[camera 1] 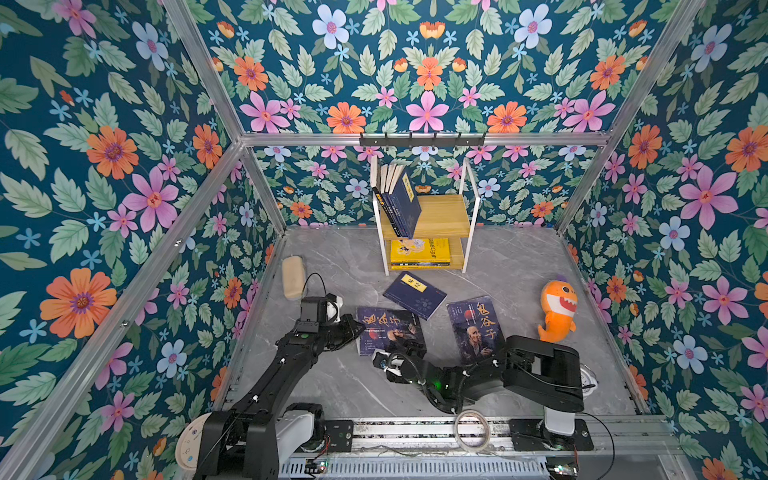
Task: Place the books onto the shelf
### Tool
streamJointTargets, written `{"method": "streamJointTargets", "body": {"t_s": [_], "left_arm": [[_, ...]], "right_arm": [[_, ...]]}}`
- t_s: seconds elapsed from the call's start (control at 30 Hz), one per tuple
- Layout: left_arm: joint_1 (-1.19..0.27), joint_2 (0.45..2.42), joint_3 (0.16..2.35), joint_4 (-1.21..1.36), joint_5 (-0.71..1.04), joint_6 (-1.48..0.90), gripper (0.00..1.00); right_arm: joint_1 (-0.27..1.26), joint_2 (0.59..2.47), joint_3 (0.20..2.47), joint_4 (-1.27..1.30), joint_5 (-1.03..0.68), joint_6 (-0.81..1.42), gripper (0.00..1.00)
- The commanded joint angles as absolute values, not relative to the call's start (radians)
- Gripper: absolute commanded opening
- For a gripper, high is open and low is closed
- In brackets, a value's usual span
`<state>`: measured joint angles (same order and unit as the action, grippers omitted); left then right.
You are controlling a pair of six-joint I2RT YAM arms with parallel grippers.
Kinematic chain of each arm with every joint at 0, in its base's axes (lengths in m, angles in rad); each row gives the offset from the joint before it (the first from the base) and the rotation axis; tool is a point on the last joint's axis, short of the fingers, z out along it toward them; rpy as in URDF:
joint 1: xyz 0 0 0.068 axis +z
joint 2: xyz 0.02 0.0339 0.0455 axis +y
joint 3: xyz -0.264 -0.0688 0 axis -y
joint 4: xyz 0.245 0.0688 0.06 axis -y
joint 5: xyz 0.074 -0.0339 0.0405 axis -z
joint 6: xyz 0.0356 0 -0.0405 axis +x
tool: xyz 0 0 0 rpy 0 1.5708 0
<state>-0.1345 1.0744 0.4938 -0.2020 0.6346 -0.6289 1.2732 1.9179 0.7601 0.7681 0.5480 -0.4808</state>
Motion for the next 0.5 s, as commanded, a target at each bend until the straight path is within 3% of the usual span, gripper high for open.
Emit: {"method": "streamJointTargets", "body": {"t_s": [0.0, 0.07, 0.13, 0.2, 0.27, 0.33, 0.47], "left_arm": [[-0.135, 1.066, 0.495, -0.182, 0.661, -0.636, 0.00], [-0.135, 1.061, 0.488, -0.179, 0.655, -0.641, 0.00], [-0.134, 1.058, 0.492, -0.182, 0.655, -0.642, 0.00], [-0.134, 1.043, 0.498, -0.190, 0.655, -0.629, 0.04], [-0.133, 1.014, 0.500, -0.201, 0.629, -0.598, 0.28], [-0.125, 0.978, 0.502, -0.217, 0.591, -0.572, 0.42], [-0.106, 0.927, 0.529, -0.244, 0.546, -0.512, 0.56]], "right_arm": [[1.270, 1.935, 0.770, 0.883, 0.606, -0.545, 0.70], [1.266, 1.951, 0.766, 0.887, 0.597, -0.558, 0.61], [1.267, 1.957, 0.764, 0.871, 0.594, -0.569, 0.41], [1.265, 1.948, 0.756, 0.849, 0.577, -0.560, 0.29], [1.265, 1.926, 0.740, 0.833, 0.547, -0.548, 0.17], [1.266, 1.903, 0.729, 0.813, 0.534, -0.538, 0.00], [1.269, 1.836, 0.716, 0.729, 0.494, -0.494, 0.00]]}}
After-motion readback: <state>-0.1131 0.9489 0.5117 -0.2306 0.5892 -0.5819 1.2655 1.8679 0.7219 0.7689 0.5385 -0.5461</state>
